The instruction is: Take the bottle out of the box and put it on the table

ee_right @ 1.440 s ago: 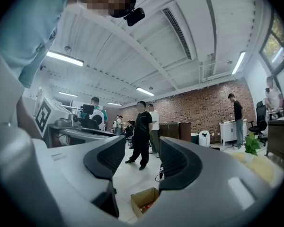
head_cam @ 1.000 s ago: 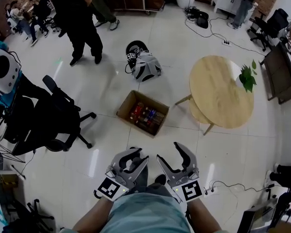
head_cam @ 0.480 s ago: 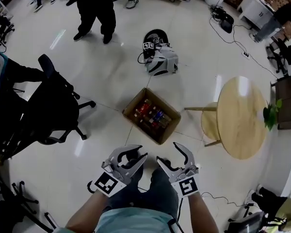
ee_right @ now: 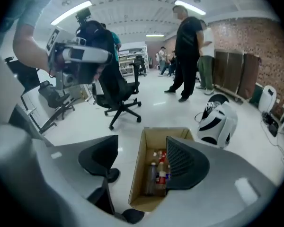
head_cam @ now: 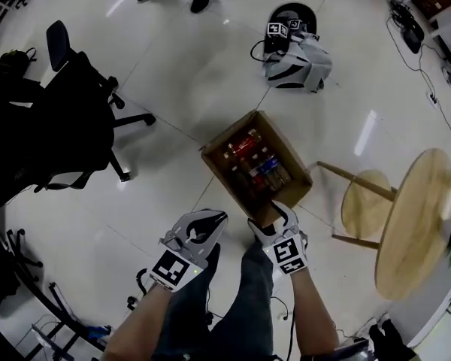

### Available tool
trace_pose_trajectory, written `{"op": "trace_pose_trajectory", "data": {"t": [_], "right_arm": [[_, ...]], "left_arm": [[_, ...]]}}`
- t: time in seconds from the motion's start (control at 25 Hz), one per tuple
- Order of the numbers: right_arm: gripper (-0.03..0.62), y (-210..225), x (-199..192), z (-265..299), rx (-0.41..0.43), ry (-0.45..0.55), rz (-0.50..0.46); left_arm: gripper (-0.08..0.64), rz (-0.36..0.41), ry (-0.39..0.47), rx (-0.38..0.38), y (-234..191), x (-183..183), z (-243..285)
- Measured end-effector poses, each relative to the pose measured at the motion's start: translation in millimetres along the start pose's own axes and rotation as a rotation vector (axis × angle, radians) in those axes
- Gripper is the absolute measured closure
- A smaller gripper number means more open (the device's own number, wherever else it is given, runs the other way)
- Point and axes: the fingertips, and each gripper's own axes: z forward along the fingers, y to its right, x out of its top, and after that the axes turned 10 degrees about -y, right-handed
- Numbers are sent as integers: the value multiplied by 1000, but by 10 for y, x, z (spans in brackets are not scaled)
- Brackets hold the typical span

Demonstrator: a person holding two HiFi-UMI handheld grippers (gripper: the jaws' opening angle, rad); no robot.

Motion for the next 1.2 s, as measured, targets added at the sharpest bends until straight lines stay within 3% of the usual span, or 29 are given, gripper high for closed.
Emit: {"op": "trace_pose_trajectory", "data": {"t": [0.24, 0.44, 0.6, 0.8, 0.96, 1.08, 1.2], "right_arm": [[288, 313, -904, 1448, 124, -227, -6], [311, 398, -1555, 2457, 177, -398, -31], [311, 420, -2052, 3104, 212, -535, -25], [311, 466, -2580, 3799, 180, -653, 20], [311, 574, -2900, 4109, 47, -713, 35], [342, 652, -2956, 4240, -43, -710, 49], [330, 660, -2964, 4342, -58, -688, 62]], "left_arm": [[549, -101, -111, 48, -416, -1076, 868], [548, -189, -129, 64, -764, -1869, 1734], [545, -238, -150, 57, -931, -2315, 2099], [545, -278, -133, 92, -1110, -2572, 2170], [545, -301, -98, 82, -1127, -2612, 2291], [546, -335, -122, 108, -1193, -2720, 2379], [549, -373, -162, 131, -1286, -2770, 2413]]}}
